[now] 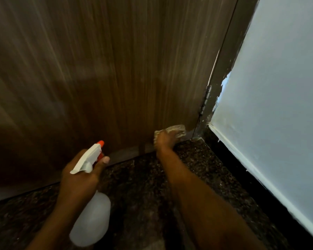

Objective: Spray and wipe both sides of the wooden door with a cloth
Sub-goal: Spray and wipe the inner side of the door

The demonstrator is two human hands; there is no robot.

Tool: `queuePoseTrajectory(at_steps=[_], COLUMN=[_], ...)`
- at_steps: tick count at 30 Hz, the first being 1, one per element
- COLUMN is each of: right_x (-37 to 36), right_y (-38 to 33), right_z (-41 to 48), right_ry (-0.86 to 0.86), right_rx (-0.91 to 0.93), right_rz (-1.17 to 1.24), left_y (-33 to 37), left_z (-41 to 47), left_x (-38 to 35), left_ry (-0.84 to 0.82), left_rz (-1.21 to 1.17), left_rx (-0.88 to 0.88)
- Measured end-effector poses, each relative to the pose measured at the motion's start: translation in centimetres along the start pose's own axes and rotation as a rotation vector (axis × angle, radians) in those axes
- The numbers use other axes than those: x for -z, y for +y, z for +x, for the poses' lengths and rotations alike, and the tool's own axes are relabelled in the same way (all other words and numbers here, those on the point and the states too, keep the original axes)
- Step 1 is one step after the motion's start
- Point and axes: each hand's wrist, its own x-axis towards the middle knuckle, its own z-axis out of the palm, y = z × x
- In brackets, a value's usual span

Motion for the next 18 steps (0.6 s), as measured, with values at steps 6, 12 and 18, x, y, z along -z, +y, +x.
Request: queuePoseTrajectory(at_steps=[6, 12, 18], right_x=[-0.3, 1.7, 8.7], right_y=[0.5, 4.2, 4.3], right_z=[0.3, 4.4, 10.0], right_ry=[0.014, -0.039, 0.005], right_rx=[0.204, 0.101, 0.103], right_rz=[-0.112, -0.276, -0.373], left_y=[-0.1, -0.1, -4.4], left_z=[0.9, -0.2, -2.0], left_x=[-3.0, -8.4, -11.3], left_ry=[-0.119, -0.266, -0.295], left_rz=[0.051, 0.045, 0.131], left_rx=[0.023, 0.097, 0.229])
